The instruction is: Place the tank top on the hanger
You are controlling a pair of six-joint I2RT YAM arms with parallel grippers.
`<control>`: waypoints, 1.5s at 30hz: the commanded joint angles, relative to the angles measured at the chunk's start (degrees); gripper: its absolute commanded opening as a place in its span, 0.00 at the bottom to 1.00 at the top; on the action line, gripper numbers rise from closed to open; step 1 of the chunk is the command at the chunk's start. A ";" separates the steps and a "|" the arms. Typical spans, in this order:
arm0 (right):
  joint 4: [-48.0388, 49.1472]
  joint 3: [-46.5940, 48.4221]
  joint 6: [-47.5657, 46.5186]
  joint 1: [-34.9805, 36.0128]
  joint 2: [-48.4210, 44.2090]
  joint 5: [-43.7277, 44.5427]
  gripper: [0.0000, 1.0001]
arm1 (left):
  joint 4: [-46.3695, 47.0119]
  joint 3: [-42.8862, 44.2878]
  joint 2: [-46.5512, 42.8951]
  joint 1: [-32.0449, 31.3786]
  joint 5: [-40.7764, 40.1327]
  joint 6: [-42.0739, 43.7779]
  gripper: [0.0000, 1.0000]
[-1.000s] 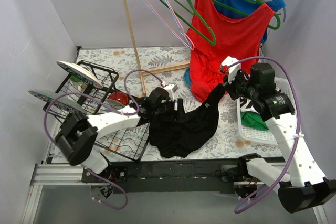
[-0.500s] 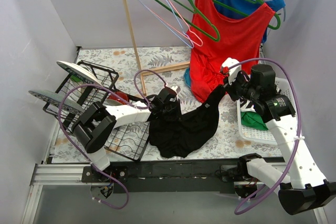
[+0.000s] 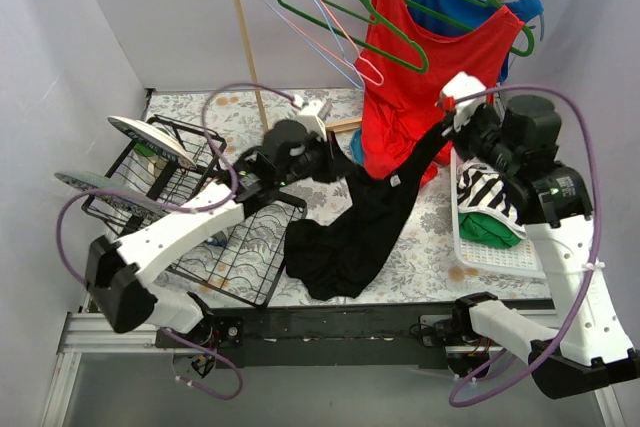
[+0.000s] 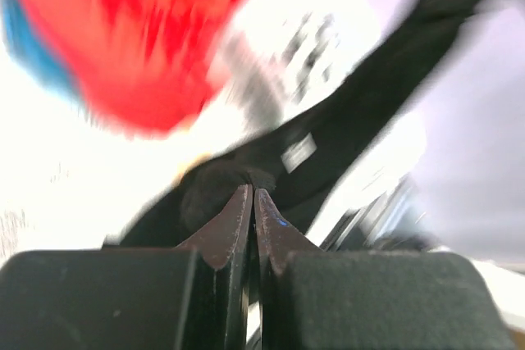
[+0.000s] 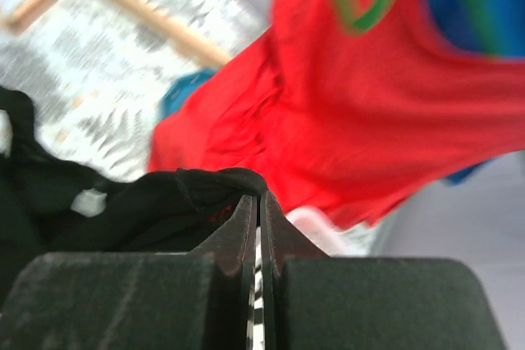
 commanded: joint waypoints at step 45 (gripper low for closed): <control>6.21 -27.34 -1.31 -1.75 7.77 -6.38 0.37 | 8.68 -26.35 -14.54 0.82 -6.63 0.11 0.37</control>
